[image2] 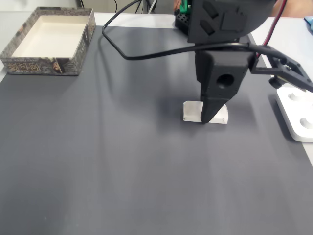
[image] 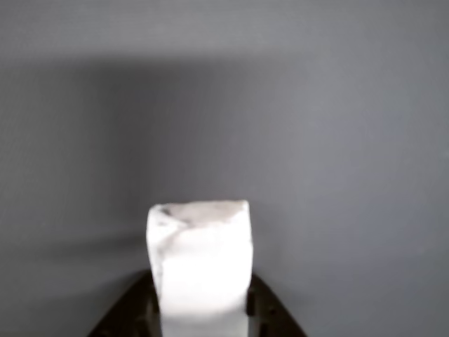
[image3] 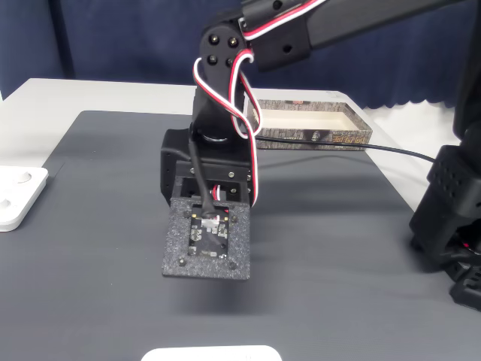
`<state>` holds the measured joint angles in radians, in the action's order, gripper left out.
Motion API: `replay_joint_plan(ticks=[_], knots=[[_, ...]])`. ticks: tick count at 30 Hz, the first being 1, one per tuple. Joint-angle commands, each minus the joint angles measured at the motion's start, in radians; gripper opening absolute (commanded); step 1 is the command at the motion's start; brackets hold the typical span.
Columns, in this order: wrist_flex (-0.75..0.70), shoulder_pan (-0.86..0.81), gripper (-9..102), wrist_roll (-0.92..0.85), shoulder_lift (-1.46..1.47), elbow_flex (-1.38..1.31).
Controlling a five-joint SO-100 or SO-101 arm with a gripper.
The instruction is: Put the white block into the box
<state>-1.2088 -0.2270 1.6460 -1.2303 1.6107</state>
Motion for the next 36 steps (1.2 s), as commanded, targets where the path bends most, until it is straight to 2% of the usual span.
replay_joint_plan(ticks=[1, 9, 20, 25, 29, 36], knots=[[-0.069, -0.018, 9, 0.017, -0.066, 0.003], [-0.081, -0.078, 11, 0.009, -0.281, 0.091], [-0.087, -0.169, 8, -0.100, -0.506, 0.170], [-0.152, -0.252, 6, -0.158, -0.607, 0.176], [-0.218, -0.328, 2, -0.256, -0.667, 0.183], [-0.222, -0.416, -2, -0.497, -0.727, 0.272]])
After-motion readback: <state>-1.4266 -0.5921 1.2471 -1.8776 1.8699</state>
